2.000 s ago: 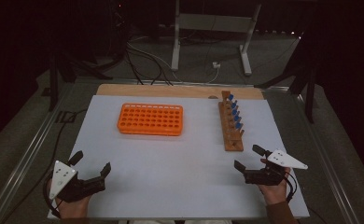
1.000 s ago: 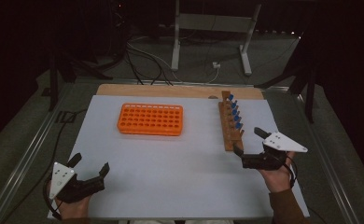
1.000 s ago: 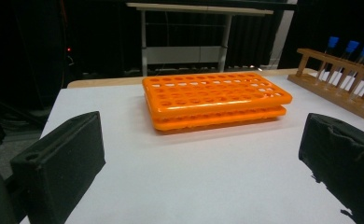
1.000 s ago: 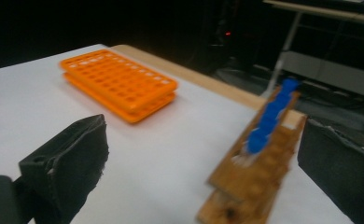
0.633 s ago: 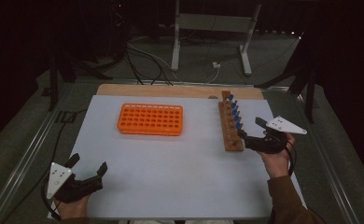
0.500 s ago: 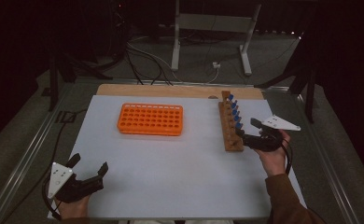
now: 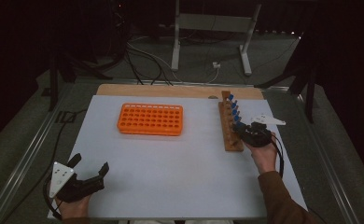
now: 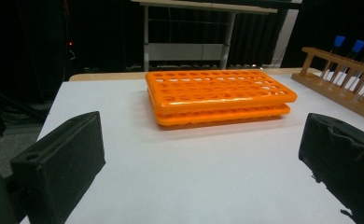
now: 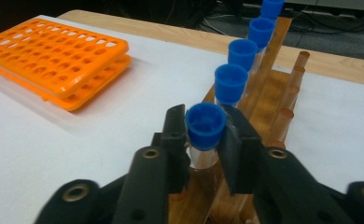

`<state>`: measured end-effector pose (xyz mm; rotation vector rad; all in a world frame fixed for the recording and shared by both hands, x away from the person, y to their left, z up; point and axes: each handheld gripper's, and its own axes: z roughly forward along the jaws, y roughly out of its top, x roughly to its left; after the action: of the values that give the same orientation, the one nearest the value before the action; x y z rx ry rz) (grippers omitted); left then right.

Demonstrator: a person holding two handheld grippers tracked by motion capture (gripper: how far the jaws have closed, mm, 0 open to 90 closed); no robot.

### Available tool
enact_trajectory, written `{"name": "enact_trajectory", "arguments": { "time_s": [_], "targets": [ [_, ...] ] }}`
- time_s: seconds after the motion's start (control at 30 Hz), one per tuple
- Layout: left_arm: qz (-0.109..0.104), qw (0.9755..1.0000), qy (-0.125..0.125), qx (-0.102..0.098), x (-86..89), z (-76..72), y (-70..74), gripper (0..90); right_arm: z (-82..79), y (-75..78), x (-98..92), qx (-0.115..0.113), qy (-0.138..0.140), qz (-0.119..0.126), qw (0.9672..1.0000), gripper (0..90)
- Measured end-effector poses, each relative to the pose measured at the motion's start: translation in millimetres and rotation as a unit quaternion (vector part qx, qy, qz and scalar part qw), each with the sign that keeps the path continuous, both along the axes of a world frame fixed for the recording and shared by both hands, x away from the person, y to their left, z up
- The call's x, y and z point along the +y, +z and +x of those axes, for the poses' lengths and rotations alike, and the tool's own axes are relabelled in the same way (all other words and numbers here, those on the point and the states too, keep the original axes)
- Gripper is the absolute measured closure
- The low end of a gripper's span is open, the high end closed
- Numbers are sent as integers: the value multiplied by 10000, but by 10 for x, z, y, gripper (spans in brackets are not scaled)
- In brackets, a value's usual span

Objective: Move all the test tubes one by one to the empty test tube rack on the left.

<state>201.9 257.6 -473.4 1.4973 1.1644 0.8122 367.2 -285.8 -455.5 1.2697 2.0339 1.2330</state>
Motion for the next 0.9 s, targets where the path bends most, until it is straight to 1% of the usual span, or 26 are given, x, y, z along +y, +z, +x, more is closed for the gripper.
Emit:
{"name": "enact_trajectory", "arguments": {
  "time_s": [0.1, 0.23, 0.27, 0.33, 0.37, 0.53, 0.67, 0.8, 0.9],
  "targets": [
    [0, 10000, -1, 1, -1, 1, -1, 13, 8, -12, 14, 8, -38, 22, 10000, 745],
    [3, 10000, -13, 9, -5, 7, -5, 13, 8, -12, 29, -3, -67, -11, 10000, 744],
    [7, 10000, -19, 17, -6, 9, -7, 13, 11, -14, 33, 17, -79, -18, 10000, 743],
    [21, 10000, -28, 26, -10, 9, -7, 13, 28, -42, 47, 97, -106, -107, 9998, 754],
    [21, 10000, -24, 23, -12, 9, -8, 13, 24, -45, 48, 70, -142, -136, 9998, 761],
    [31, 10000, -18, 54, -11, 14, -15, 13, 1, 1, 35, -35, -181, -74, 9998, 765],
    [49, 10000, -19, 80, -17, 19, -18, 13, -34, 115, 15, -177, -191, -83, 9996, 766],
    [60, 9999, -26, 110, -28, 24, -26, 13, -62, 238, -8, -294, -176, 0, 9994, 766],
    [70, 9999, -36, 124, -29, 27, -29, 13, -92, 333, -20, -410, -164, 2, 9990, 766]
  ]
}}
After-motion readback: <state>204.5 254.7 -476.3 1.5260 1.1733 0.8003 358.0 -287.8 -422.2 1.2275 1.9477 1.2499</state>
